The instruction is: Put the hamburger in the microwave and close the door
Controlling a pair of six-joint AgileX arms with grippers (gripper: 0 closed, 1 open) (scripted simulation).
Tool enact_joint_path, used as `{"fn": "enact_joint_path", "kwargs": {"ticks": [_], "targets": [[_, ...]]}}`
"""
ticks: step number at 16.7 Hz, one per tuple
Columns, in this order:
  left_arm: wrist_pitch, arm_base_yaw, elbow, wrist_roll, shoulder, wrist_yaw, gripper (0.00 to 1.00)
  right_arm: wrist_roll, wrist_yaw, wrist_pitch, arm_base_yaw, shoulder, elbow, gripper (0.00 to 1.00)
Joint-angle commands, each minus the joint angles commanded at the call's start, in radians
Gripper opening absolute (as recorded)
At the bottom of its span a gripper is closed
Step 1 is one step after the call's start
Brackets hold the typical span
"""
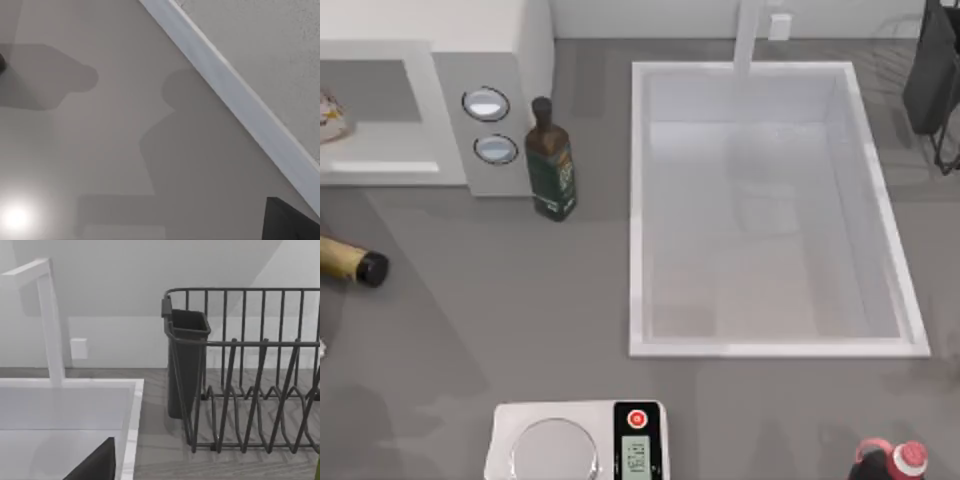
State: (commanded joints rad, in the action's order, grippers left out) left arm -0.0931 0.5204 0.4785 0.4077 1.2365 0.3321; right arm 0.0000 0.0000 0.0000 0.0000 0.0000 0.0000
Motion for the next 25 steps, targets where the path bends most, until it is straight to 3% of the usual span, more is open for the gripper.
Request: {"fn": "enact_joint_path", "kwargs": {"ticks": [6,9,16,25], "targets": [[0.002,-0.326,-0.075,-0.221,-0.125,-0.208,0.0,0.0,0.0,0.0,0.0,0.0,0.0,1.0],[0.004,-0.414,-0.102,-0.299,-0.175,-0.283,0.0,0.0,0.0,0.0,0.0,0.0,0.0,1.0],[0.015,-0.417,-0.08,-0.31,-0.141,-0.292,0.0,0.0,0.0,0.0,0.0,0.0,0.0,1.0],[0.155,-0.452,0.129,-0.324,0.206,-0.313,0.0,0.0,0.0,0.0,0.0,0.0,0.0,1.0]]}}
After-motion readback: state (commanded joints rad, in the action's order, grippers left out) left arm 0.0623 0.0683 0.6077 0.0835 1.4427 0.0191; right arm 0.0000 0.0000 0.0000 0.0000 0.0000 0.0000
